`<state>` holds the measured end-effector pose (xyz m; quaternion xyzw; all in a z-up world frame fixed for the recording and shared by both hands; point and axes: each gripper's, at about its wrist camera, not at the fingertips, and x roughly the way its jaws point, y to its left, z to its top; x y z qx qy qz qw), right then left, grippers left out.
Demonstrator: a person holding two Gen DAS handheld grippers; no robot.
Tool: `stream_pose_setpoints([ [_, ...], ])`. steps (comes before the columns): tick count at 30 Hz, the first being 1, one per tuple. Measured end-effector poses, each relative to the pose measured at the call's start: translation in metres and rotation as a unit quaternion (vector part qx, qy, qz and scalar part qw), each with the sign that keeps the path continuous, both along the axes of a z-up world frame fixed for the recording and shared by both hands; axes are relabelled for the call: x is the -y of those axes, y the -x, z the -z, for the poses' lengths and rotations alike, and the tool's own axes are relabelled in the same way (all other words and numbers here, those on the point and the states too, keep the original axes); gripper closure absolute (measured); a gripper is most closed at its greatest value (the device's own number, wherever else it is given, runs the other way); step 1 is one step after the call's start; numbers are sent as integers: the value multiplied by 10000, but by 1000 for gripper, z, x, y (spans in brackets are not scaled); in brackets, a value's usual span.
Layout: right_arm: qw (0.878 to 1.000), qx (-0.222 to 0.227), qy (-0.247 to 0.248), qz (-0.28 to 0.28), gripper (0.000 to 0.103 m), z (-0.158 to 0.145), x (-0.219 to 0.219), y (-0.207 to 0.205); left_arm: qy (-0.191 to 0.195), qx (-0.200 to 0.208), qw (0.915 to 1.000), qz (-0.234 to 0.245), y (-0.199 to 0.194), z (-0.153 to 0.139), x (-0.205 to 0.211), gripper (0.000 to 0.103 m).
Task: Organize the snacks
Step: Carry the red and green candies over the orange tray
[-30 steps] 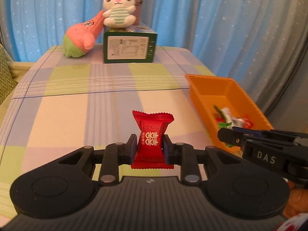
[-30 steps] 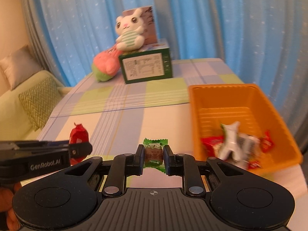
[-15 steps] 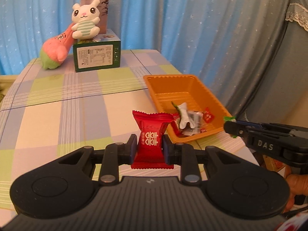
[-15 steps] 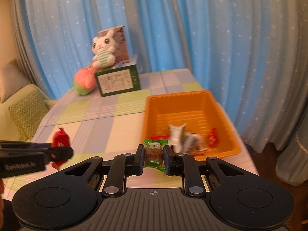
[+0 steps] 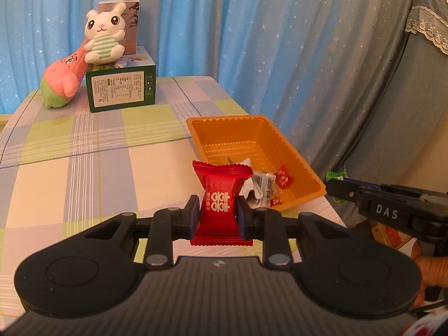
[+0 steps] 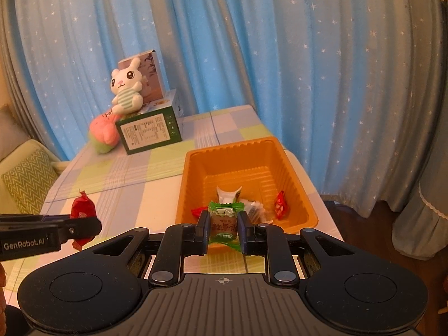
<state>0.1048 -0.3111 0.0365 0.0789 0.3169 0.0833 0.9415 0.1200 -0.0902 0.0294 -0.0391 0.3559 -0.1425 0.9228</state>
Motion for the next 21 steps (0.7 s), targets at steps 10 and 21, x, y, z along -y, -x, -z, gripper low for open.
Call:
stream_pose_setpoints([
  [10, 9999, 46, -5, 141, 82, -5, 22, -33, 19, -13, 9999, 104, -33, -6, 18, 78],
  [21, 10000, 24, 13, 85, 82, -3, 32, -86, -6, -146, 9995, 290, -85, -3, 43, 78],
])
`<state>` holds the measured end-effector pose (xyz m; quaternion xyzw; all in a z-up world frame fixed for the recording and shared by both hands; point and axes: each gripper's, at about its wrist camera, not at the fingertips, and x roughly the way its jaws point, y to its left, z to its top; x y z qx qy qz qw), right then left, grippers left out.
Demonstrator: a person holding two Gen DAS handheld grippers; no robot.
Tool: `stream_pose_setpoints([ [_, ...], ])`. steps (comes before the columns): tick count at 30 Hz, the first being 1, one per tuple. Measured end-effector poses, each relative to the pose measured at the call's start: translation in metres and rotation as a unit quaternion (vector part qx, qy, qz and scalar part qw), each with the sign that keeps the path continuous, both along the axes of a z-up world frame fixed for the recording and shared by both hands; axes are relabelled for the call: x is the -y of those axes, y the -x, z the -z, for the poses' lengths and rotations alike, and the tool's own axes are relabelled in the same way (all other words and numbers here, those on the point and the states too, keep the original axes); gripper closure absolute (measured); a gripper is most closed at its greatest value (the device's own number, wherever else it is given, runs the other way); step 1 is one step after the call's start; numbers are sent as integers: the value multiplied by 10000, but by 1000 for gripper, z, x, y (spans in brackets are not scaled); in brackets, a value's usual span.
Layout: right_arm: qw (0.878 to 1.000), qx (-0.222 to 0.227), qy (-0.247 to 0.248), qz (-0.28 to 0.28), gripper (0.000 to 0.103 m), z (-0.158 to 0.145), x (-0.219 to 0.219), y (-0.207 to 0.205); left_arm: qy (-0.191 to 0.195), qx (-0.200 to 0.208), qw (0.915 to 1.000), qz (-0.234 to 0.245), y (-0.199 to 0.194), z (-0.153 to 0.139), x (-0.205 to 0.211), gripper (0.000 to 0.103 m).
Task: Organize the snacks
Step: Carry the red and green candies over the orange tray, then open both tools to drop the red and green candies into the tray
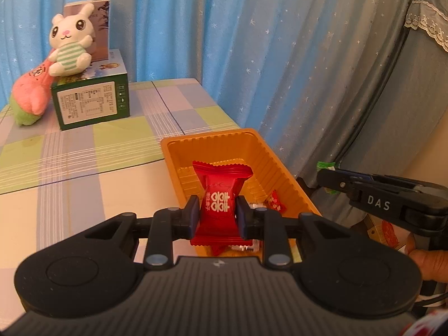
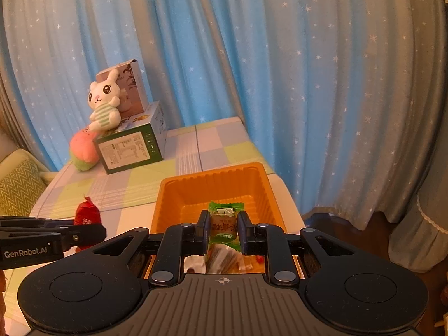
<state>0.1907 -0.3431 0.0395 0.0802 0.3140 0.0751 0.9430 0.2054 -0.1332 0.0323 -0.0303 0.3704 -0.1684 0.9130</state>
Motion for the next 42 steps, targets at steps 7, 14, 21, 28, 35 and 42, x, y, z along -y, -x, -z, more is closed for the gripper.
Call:
stream_pose_setpoints([
  [7, 9998, -94, 86, -124, 82, 10, 0, -36, 55, -155, 9998, 66, -37, 13, 16, 78],
  [14, 9994, -199, 191, -198, 82, 22, 2, -62, 23, -272, 9995, 136, -63, 26, 29, 78],
  [21, 9988, -330, 264, -236, 82, 34, 4, -80, 43, -411, 9990, 160, -81, 38, 34, 78],
  [28, 9984, -427, 265, -262, 82, 41, 4, -92, 53, -498, 9986, 187, -98, 47, 38, 78],
  [35, 9981, -527, 211, -220, 82, 48, 7, -104, 49, -604, 9980, 165, -111, 56, 40, 78],
  [42, 9980, -564, 180, -210, 82, 52, 9, -109, -11, -634, 9979, 120, -118, 60, 43, 78],
])
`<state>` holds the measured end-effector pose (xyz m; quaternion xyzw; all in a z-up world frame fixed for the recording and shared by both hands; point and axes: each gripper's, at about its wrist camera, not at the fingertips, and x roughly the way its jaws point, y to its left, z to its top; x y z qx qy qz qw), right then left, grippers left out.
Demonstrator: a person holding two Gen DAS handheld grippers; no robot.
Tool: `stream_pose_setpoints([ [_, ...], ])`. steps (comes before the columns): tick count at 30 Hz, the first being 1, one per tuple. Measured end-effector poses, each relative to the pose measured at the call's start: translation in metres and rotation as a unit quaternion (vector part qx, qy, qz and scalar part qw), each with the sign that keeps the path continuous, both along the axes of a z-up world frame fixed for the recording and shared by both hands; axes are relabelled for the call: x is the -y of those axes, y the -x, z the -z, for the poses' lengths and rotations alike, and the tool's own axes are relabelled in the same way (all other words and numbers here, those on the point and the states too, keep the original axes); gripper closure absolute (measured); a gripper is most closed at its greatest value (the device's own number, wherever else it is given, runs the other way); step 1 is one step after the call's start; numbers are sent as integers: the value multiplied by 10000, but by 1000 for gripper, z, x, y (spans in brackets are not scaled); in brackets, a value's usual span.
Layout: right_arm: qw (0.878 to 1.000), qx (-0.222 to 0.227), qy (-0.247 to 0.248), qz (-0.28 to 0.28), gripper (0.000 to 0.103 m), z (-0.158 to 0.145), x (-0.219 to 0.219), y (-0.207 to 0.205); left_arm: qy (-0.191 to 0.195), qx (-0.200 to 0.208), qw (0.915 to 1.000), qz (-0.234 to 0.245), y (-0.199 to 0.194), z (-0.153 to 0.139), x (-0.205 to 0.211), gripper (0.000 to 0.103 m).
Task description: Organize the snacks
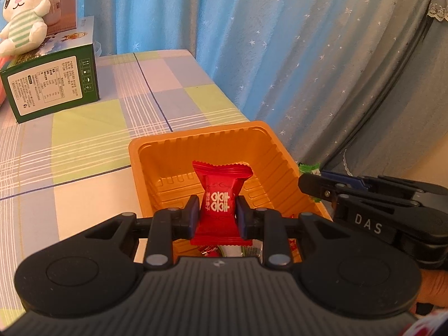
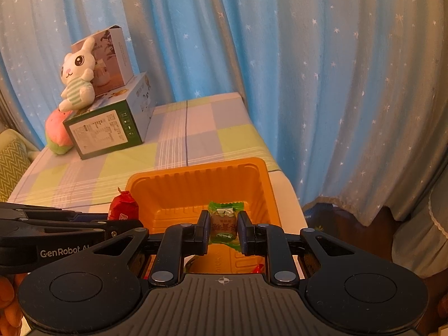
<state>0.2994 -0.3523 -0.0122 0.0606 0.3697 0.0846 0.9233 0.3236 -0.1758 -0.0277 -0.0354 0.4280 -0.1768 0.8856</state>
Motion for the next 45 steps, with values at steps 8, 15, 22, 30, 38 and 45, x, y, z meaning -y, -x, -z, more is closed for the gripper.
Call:
stream_pose_setpoints([
  [8, 10000, 0, -3, 2, 82, 0, 1, 0, 10, 1, 9999, -114, -6, 1, -1, 65],
  [15, 10000, -8, -35, 18, 82, -1, 0, 1, -67, 46, 9999, -65, -1, -1, -9, 57],
  [22, 10000, 19, -94, 13, 82, -7, -2, 4, -248, 82, 9996, -128, 12, -3, -23, 56],
  [30, 9999, 25, -105, -87, 82, -12, -10, 4, -334, 106, 9993, -134, 21, -5, -29, 56],
  [38, 9994, 22, -277, -194, 82, -14, -14, -1, -349, 118, 9992, -149, 22, -6, -30, 54],
  [45, 9993, -3, -373, 13, 82, -17, -7, 1, -329, 115, 9992, -199, 30, -6, -35, 48],
])
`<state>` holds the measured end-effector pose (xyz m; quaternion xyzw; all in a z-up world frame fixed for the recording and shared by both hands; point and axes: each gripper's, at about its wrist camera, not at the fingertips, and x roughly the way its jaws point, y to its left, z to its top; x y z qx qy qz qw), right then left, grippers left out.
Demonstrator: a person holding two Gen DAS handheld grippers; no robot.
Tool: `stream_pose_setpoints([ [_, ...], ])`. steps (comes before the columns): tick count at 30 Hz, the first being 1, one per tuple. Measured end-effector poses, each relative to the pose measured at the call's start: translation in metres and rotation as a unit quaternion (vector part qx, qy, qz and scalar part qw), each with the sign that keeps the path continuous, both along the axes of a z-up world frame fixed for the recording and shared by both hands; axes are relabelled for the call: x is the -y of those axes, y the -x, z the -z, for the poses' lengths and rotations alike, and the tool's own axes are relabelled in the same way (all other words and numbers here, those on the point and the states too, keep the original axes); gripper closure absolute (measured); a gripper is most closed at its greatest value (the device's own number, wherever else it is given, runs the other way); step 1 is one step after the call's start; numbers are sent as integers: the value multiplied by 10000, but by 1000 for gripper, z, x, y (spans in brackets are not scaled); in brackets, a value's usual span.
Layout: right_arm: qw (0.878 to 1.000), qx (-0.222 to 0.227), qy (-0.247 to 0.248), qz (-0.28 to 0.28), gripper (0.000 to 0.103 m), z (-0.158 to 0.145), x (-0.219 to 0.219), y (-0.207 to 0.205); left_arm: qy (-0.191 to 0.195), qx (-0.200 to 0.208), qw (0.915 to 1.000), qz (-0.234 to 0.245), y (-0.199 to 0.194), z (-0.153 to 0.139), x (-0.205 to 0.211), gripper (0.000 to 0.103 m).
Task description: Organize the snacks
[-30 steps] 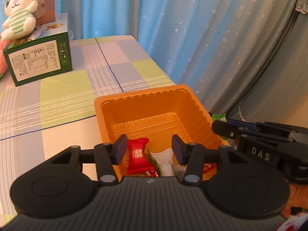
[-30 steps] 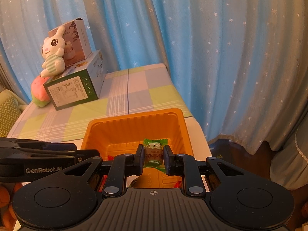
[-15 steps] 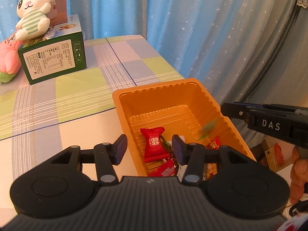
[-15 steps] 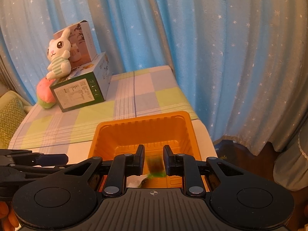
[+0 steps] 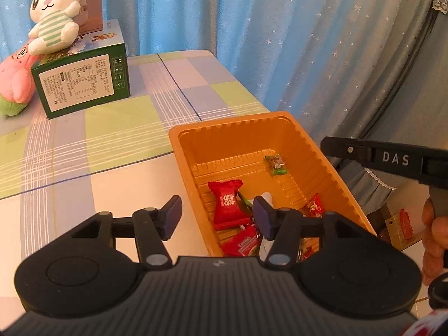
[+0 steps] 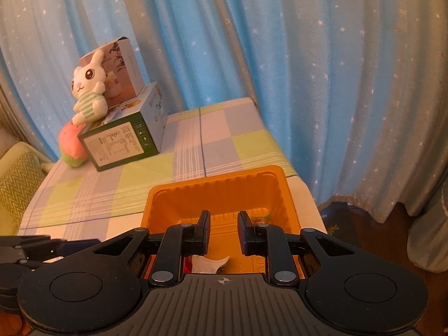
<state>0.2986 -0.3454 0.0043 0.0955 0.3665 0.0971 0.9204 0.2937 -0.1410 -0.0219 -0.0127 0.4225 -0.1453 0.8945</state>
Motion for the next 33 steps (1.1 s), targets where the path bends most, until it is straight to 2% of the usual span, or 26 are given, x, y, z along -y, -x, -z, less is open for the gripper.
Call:
stream_pose_setpoints([
  [8, 9998, -110, -49, 170, 80, -5, 15, 25, 101, 72, 9998, -164, 24, -5, -12, 25],
  [9, 9997, -120, -56, 209, 71, -6, 16, 29, 123, 78, 9997, -175, 29, -7, -14, 22],
  [10, 9996, -107, -73, 253, 50, -8, 18, 35, 131, 96, 9997, -181, 34, -8, -15, 18],
  [12, 9994, -36, -135, 307, 33, -12, 22, 48, 114, 155, 9996, -208, 45, -11, -18, 13],
  [18, 9993, -93, -195, 290, 31, -23, 24, 87, 234, 299, 9982, -458, 84, -22, -25, 0],
  [33, 9995, -301, -66, 91, 27, -35, 7, 177, 160, 198, 9956, -905, 172, -42, -45, 0],
])
